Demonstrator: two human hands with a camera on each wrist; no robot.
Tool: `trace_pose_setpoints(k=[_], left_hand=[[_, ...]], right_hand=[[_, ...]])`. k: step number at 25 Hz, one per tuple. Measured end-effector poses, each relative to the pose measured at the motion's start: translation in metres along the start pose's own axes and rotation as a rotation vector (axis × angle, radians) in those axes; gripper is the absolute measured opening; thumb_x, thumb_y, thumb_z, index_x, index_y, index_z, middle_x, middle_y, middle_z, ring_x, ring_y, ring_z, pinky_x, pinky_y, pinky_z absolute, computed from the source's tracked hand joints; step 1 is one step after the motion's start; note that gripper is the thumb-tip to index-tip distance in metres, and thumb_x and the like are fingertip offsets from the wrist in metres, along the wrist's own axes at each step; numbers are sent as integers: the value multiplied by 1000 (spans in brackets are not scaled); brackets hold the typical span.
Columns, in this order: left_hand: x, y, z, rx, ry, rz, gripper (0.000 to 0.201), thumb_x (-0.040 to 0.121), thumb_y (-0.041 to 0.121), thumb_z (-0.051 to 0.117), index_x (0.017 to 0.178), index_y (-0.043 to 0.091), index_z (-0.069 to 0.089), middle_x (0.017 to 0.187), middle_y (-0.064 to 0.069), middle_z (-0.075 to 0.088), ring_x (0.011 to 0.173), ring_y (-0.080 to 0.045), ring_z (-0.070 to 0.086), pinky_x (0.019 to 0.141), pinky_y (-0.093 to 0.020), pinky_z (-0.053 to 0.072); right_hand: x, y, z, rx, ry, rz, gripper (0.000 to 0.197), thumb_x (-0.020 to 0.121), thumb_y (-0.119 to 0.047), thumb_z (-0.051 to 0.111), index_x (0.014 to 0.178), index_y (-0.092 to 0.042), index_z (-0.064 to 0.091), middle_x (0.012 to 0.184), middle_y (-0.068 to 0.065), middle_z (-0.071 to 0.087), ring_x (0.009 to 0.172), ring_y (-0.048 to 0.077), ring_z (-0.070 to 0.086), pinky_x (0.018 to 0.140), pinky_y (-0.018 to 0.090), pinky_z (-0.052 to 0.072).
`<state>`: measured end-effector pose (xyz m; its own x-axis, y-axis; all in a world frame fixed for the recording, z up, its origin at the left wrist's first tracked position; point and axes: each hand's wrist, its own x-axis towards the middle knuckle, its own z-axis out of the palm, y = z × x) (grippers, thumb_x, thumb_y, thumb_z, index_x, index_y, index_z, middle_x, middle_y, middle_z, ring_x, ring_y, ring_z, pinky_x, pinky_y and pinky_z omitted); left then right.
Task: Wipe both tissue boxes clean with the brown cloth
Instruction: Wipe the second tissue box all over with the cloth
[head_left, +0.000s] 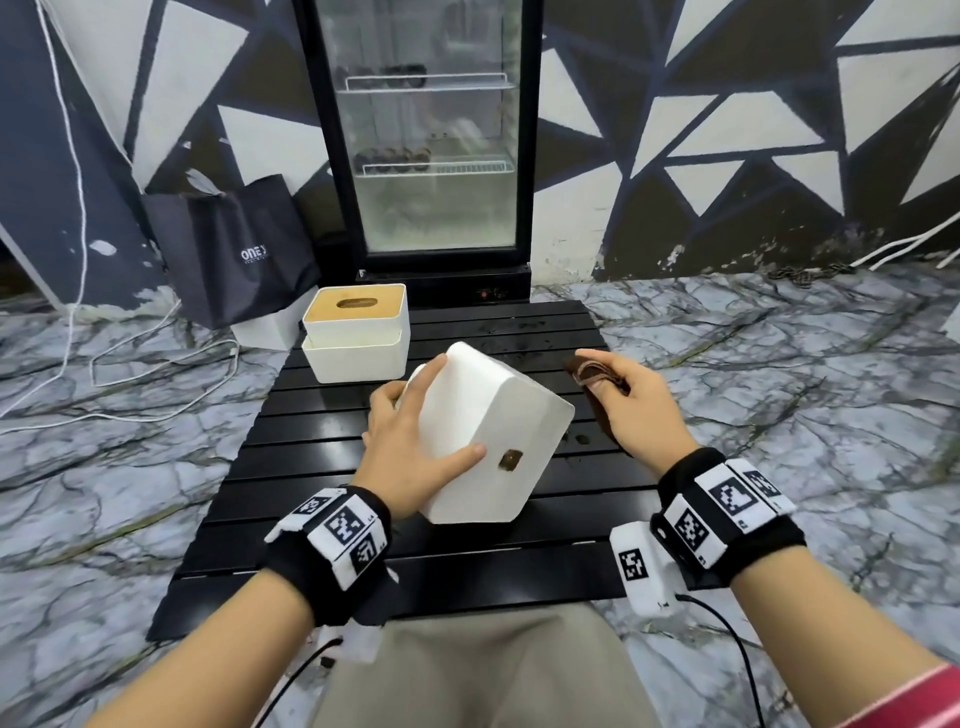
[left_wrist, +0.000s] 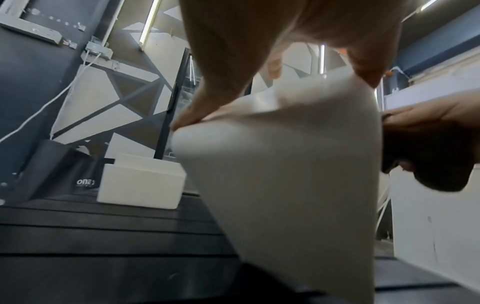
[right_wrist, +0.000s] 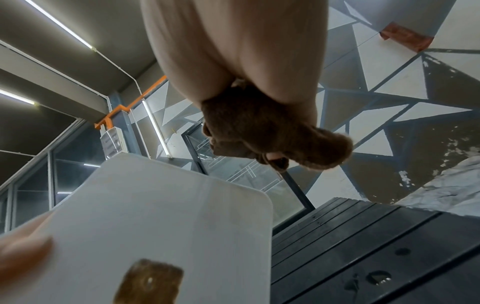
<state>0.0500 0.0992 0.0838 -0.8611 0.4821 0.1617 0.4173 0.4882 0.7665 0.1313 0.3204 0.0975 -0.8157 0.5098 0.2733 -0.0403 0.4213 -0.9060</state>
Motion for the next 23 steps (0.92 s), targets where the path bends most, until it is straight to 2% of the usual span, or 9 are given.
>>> trace_pose_setpoints(k=[3, 5, 6, 8, 11, 15, 17, 20, 23], left_hand=[[-11, -17, -7, -34, -65, 47, 98, 53, 52, 71, 128, 65, 9, 132, 4, 19, 122, -12, 30, 107, -25, 26], [-14, -30, -9, -40, -70, 25, 103, 59, 35, 76, 133, 56, 8, 136, 1, 20, 118, -10, 31, 105, -25, 27], [-16, -36, -8, -26, -67, 9, 105, 59, 33, 75, 135, 53, 5, 139, 0, 20, 119, -11, 32, 107, -28, 29], [-18, -49, -4, -17, -71, -20, 112, 53, 36, 72, 135, 53, -2, 145, 2, 20, 127, -14, 33, 111, -36, 30], [-24, -63, 2, -103, -95, -31, 114, 52, 33, 75, 129, 62, -5, 146, 9, 20, 132, -5, 28, 114, -39, 30], [-16, -55, -4, -219, -54, -21, 107, 49, 56, 73, 136, 49, 9, 143, 14, 24, 128, 5, 25, 106, -21, 23], [-9, -45, -7, -247, -31, -12, 100, 50, 64, 67, 134, 50, 15, 138, 17, 25, 125, 6, 25, 103, -20, 22], [-1, -39, -5, -192, -42, -4, 93, 51, 69, 65, 130, 58, 15, 139, 17, 27, 128, -4, 30, 109, -33, 28], [3, -40, -1, -159, -46, -8, 72, 53, 68, 63, 116, 62, 29, 136, 12, 37, 127, -12, 37, 109, -42, 35]], right_hand=[[0, 1, 4, -31, -26, -14, 28, 92, -10, 47, 114, -22, 60, 107, -2, 62, 98, 11, 55, 78, 14, 39], [0, 1, 9, -49, -38, -12, 30, 92, -8, 47, 116, -22, 59, 112, 0, 61, 102, 13, 55, 86, 20, 39], [0, 1, 10, -60, -42, -10, 31, 92, -8, 47, 117, -22, 59, 114, 1, 61, 105, 14, 54, 89, 22, 40], [0, 1, 14, -81, -53, -9, 31, 92, -8, 46, 117, -22, 59, 116, 2, 60, 107, 15, 54, 94, 26, 41], [-1, -1, 20, -142, -83, -20, 32, 92, -8, 45, 118, -22, 58, 117, 3, 60, 109, 17, 54, 100, 33, 42], [2, -7, 31, -192, -96, -28, 32, 93, -9, 45, 120, -22, 56, 119, 3, 57, 111, 16, 51, 100, 28, 39], [7, -13, 41, -198, -81, -69, 34, 92, -7, 45, 120, -23, 56, 118, 4, 55, 110, 16, 50, 98, 24, 36], [16, -13, 56, -247, -89, -122, 38, 91, -3, 43, 121, -22, 56, 122, 5, 53, 115, 19, 49, 101, 26, 36], [17, -7, 65, -315, -177, -86, 39, 93, -11, 41, 129, -23, 48, 132, 2, 45, 122, 22, 41, 106, 29, 31]])
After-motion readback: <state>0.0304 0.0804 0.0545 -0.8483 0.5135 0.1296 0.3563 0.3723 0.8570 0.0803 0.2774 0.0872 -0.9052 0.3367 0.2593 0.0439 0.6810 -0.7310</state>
